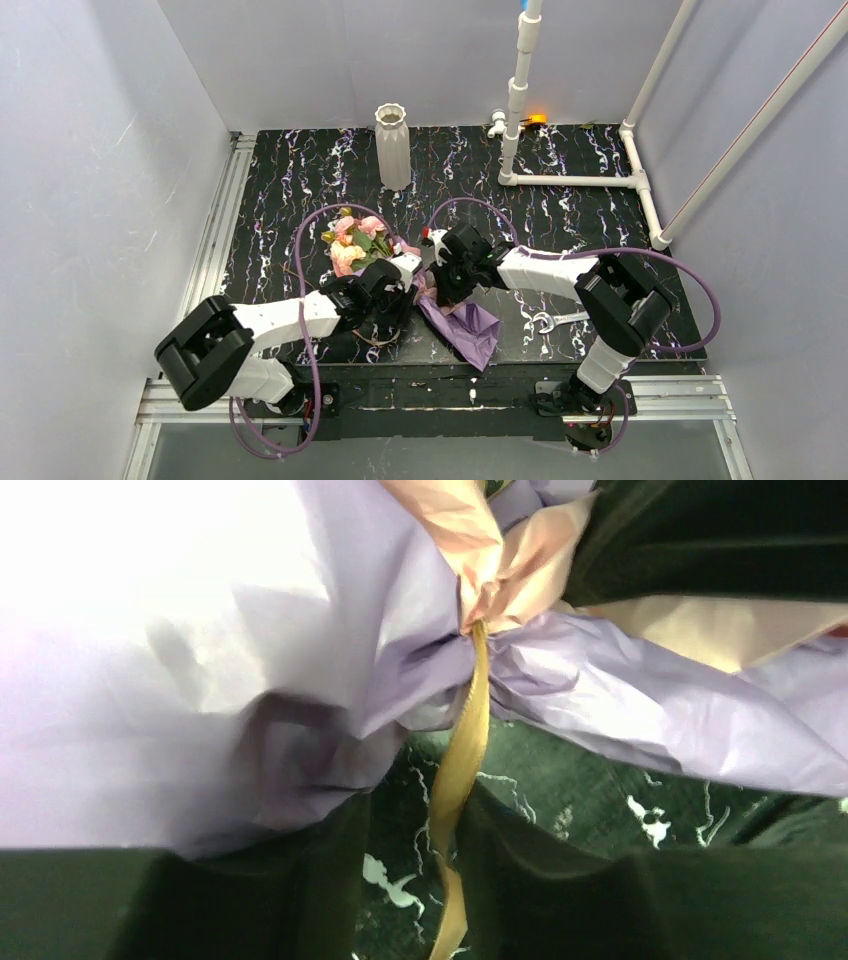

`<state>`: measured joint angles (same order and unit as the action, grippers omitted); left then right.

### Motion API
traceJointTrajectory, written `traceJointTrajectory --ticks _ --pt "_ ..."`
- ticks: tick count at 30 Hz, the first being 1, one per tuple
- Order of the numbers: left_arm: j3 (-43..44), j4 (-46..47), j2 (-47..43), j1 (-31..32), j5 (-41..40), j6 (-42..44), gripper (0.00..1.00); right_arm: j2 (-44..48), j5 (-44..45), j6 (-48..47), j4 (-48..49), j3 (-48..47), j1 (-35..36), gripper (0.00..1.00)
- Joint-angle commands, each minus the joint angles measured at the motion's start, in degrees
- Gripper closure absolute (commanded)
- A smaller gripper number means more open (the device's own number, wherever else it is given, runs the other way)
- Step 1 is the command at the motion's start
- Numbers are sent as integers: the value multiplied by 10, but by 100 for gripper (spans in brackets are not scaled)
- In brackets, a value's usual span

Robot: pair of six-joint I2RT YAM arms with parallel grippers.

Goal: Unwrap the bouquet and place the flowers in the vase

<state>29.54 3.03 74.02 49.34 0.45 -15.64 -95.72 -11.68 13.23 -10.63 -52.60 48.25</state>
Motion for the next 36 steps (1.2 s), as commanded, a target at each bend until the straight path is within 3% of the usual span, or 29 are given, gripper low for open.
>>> traceJointTrajectory --ticks 1,2,3,10,15,18,23,26,30,32,36 --pt "26 11 35 1 11 23 84 -11 36 -2 -45 14 -7 99" --pt "35 1 26 1 26 25 99 -12 40 -4 -45 14 -7 99" --pt "42 -8 13 1 39 24 100 -13 46 -5 -46 13 -7 99" --pt "60 -11 -124 -7 124 54 100 -17 75 -3 -55 11 -8 99" --pt "33 -57 -48 -88 189 -1 100 -19 73 1 -59 10 -10 99" --pt "34 -48 -25 -84 228 37 100 -21 66 4 -57 8 -10 99" --pt "56 -57 12 -73 215 87 100 -28 65 6 -55 0 -10 99" --pt "56 -13 -33 -73 252 91 100 -33 69 5 -56 -6 -10 99" --pt "134 10 -141 -66 261 71 100 -32 75 1 -59 -9 -12 99" --pt "153 -11 -132 -87 286 50 100 -33 77 0 -58 -6 -12 99" --pt "78 -25 -111 -118 288 39 100 -33 80 -2 -58 -6 -13 99"
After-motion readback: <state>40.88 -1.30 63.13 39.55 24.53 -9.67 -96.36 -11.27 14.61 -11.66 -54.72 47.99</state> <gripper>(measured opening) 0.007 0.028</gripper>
